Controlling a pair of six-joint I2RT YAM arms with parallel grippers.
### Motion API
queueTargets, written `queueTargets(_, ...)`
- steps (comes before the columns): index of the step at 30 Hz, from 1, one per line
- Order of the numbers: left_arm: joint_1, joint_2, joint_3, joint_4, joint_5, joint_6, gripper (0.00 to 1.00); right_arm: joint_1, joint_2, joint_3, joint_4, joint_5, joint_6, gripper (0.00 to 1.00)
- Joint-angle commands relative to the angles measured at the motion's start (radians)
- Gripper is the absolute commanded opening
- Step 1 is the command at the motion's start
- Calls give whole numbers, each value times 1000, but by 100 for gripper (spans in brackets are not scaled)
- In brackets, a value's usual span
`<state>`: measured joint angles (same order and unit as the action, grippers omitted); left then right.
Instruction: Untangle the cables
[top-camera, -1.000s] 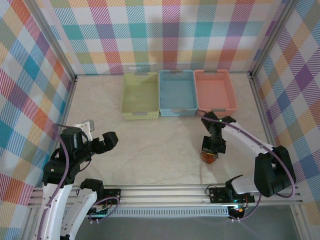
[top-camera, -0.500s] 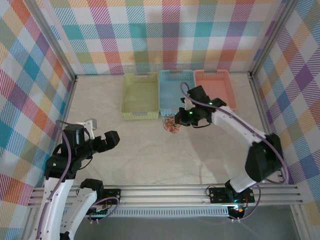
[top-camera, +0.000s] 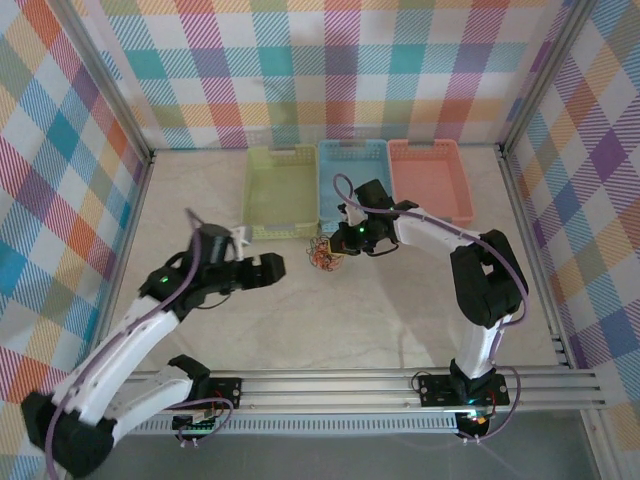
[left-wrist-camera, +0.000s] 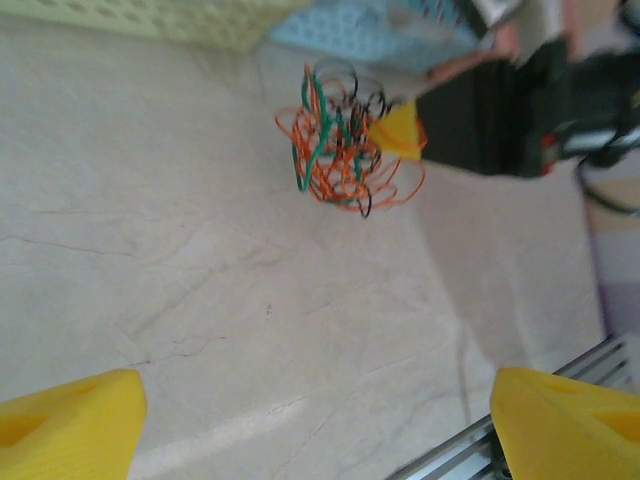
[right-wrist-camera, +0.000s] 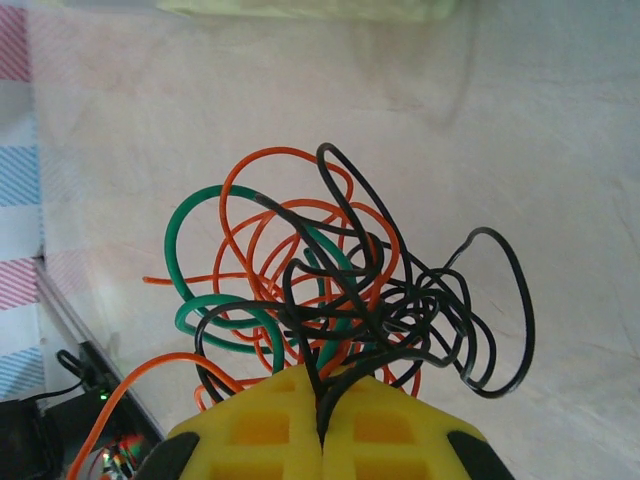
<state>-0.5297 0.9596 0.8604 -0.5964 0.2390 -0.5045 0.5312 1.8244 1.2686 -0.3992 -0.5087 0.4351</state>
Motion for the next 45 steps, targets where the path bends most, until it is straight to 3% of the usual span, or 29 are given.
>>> queueTargets(1, -80, 128, 80, 108, -118, 35, 88, -7, 11, -24, 99, -117, -20, 2)
queueTargets(6, -114, 344, 205, 165, -161, 121, 80, -12, -13, -61, 175, -163, -22, 2)
queueTargets(11, -128, 449, 313, 160, -199, 291, 78, -14, -43, -87, 209, -185, -45, 1)
queueTargets(18, -127, 534, 388, 168, -130, 560, 79, -28, -69, -118, 236, -187, -91, 1)
queueTargets(24, -95, 538, 252, 371, -56, 507, 79, -36, -115, -183, 327, -157, -94, 2)
queueTargets(28, -46, 528, 111, 527, 66, 486, 77, -43, -131, -239, 412, -145, -86, 1)
queueTargets(30, -34, 518, 38, 591, 82, 526, 73, -43, -124, -248, 431, -150, -79, 1)
queueTargets(36, -28, 467, -48, 703, 92, 563, 75, -44, -101, -238, 419, -156, -81, 1)
queueTargets(39, -29, 417, -153, 867, 218, 626, 76, -44, -101, -239, 418, -152, -85, 1)
queueTargets(41, -30, 380, -207, 946, 197, 620, 77, -44, -99, -237, 415, -152, -84, 2)
queueTargets(45, -29, 354, -189, 912, 137, 606, 77, -45, -101, -239, 421, -154, -80, 2)
